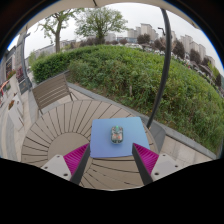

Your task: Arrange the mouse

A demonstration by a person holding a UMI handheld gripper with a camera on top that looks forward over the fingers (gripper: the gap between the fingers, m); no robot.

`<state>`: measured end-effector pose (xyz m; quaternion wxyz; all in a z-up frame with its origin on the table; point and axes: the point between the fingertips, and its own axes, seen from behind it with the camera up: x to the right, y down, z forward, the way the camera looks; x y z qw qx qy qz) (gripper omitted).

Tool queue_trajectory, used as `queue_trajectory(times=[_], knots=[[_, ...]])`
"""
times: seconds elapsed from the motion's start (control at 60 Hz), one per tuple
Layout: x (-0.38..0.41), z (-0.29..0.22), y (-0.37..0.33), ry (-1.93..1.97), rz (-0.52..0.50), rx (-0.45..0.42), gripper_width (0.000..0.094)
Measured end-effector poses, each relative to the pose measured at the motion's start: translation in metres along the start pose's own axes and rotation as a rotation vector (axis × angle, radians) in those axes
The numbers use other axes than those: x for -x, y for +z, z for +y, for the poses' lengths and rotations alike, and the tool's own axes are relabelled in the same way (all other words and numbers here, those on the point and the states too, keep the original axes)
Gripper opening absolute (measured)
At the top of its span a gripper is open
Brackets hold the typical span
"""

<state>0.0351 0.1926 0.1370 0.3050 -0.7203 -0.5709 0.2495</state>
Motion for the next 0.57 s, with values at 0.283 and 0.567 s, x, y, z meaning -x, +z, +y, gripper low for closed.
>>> queue_trajectory(times=[0.283,0.567], knots=[[0.027,0.077,-0.122,-0.035,-0.038,0.058,0.0862],[0.032,0.084,-0.126,-0.057,-0.025,0.043,0.0855]])
